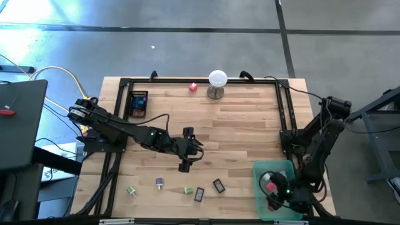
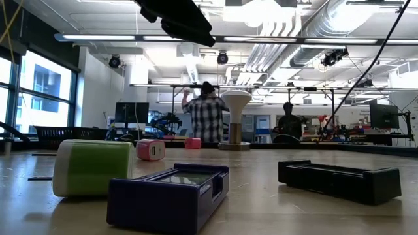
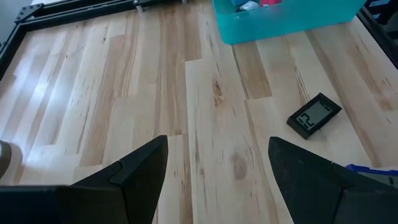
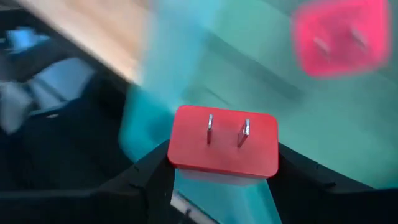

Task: Pick & Place Office items
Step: Put the red charger adapter into the green bin

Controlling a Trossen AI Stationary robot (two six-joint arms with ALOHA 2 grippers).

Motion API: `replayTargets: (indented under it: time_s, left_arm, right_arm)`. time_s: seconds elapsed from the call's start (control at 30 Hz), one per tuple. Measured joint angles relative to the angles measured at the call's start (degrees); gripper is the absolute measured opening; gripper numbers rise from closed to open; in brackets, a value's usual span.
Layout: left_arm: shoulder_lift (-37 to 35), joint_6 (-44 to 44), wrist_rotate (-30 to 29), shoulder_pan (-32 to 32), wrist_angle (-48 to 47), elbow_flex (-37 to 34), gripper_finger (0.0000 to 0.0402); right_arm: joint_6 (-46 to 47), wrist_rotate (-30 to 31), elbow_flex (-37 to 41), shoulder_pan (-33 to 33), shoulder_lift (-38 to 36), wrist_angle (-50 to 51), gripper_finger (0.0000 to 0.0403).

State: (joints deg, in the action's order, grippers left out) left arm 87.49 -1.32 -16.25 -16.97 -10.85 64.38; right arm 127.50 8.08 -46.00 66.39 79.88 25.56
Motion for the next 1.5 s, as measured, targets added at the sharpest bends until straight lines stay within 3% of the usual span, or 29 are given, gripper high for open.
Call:
replayTargets:
  time_s: [0.1, 0.33, 1.3, 1.5]
  left_arm:
    - [0.01, 0.00, 0.00, 0.00, 0.00, 0.00, 0.0270]
    - [0.01, -1.14, 0.00, -0.02, -0.20, 0.00, 0.0270]
    - [0.04, -1.94, -0.02, -0.02, -0.81, 0.00, 0.0270]
    - [0.06, -2.03, -0.02, -0.02, -0.79, 0.00, 0.0270]
  right_arm:
    - [3.99, -3.58, -0.01, -0.02, 1.62, 1.24, 0.0206]
    - [4.92, -4.31, 0.02, -0.46, 3.91, -1.49, 0.0229]
    - [4.22, -1.10, 0.02, -0.44, 3.96, -0.48, 0.0233]
    - [-1.20, 0.98, 0.02, -0.46, 3.93, -0.48, 0.0237]
